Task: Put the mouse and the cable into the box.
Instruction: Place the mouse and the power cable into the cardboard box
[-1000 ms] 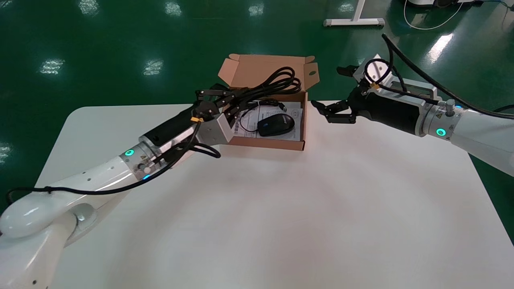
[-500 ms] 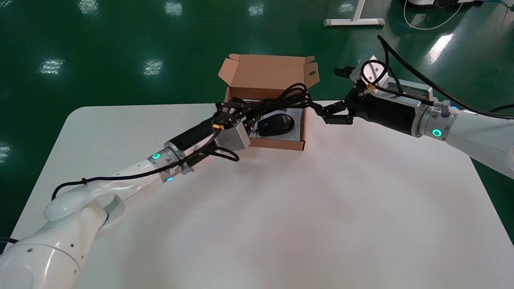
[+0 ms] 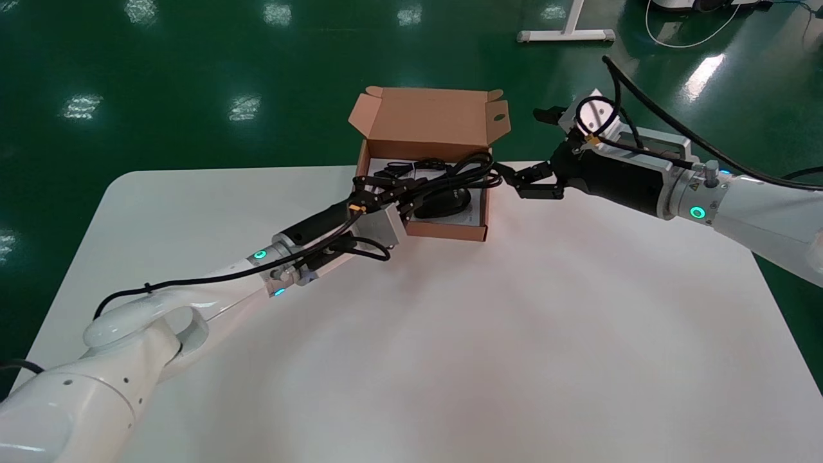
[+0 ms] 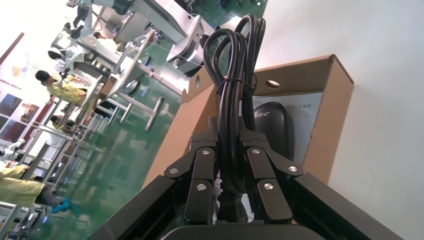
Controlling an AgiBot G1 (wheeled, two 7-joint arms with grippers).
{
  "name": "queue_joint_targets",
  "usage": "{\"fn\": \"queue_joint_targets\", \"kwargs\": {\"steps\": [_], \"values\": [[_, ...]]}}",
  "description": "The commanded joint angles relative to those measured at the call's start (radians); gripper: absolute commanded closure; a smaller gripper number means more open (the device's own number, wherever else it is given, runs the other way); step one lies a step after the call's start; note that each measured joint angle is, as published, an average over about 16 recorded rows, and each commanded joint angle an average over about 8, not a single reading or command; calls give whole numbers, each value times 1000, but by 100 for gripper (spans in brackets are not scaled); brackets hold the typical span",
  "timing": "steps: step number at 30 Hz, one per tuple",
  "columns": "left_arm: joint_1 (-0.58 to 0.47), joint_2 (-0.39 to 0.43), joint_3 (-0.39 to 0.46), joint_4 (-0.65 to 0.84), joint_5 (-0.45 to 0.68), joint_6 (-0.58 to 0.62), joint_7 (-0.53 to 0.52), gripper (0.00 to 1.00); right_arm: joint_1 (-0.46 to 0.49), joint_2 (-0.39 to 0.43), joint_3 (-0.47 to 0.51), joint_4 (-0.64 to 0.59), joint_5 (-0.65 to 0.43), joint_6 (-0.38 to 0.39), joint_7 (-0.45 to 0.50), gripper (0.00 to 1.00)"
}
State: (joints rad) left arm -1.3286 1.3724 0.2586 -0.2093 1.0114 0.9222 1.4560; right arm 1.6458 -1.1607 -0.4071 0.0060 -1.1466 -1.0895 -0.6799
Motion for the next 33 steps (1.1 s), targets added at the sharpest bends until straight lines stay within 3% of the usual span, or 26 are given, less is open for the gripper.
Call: {"fn": "queue_joint_targets", "kwargs": {"steps": [1, 19, 21, 23, 29, 31, 33], "values": [[-5, 1, 15, 0, -16, -3, -2, 100, 0, 0, 0, -1, 0, 0, -1, 0], [-10, 2, 189, -55, -160, -129, -30, 100, 2, -1, 0, -4, 0, -1, -3, 0], [-11, 2, 211, -64, -174, -137, -36, 96, 2, -1, 0, -5, 0, -1, -3, 0], [-11, 2, 231, -72, -188, -145, -40, 85, 2, 0, 0, -5, 0, -1, -3, 0], [-12, 2, 256, -80, -206, -158, -45, 15, 1, 0, 0, -6, 1, -2, -3, 0], [-12, 2, 254, -80, -205, -158, -45, 1, 1, 0, 0, -6, 1, -2, -3, 0], [-12, 2, 251, -80, -203, -157, -44, 0, 2, 0, 0, -6, 1, -1, -3, 0]]}}
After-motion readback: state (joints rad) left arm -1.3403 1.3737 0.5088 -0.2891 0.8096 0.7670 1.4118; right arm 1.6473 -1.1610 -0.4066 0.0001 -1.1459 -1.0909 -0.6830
